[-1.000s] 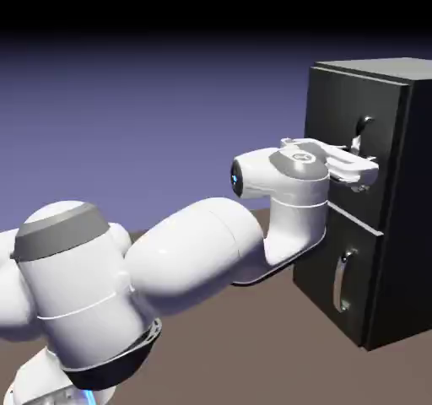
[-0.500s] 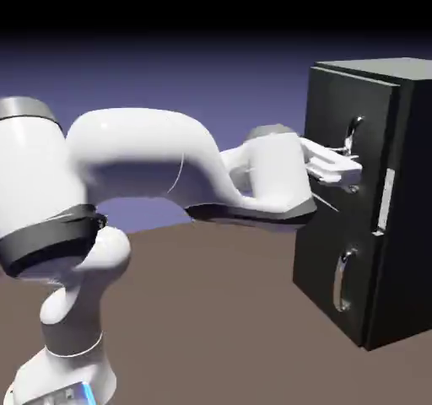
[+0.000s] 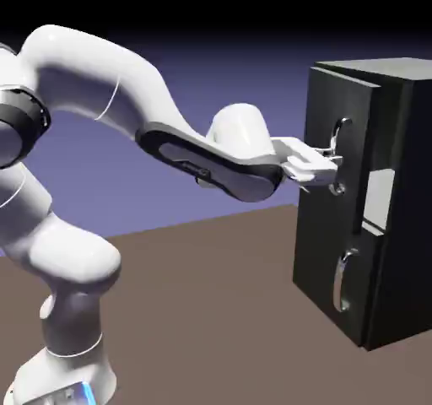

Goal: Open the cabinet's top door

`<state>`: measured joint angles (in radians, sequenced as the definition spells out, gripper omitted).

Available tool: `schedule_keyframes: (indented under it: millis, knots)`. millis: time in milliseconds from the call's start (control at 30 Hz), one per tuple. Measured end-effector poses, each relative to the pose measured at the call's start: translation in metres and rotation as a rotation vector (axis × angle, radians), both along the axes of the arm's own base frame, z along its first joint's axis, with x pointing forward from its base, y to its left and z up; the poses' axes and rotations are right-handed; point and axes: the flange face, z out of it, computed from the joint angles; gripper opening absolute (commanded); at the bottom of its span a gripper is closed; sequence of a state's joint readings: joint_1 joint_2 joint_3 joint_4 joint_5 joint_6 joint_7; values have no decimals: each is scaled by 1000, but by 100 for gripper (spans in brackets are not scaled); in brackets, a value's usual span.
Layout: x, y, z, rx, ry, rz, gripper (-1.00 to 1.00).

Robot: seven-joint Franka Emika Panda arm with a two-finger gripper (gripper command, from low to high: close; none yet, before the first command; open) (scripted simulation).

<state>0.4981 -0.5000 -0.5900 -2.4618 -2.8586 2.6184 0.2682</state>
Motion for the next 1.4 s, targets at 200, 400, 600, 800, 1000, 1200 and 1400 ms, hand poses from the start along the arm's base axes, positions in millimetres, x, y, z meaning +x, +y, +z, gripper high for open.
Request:
schedule_keyframes:
  millis: [200,400,600,800,1000,1200,1400]
  knots:
    - [1,-1,2,26,-7,-8,-100]
    - [-5,5,0,-2,2,-26,-100]
    - [-26,27,0,-2,2,-136,-100]
    - [-44,51,0,-2,2,-247,-100]
    - [-59,78,0,-2,3,-360,-100]
    - [-72,108,0,-2,3,-480,-100]
    - [-83,144,0,-1,3,-620,-100]
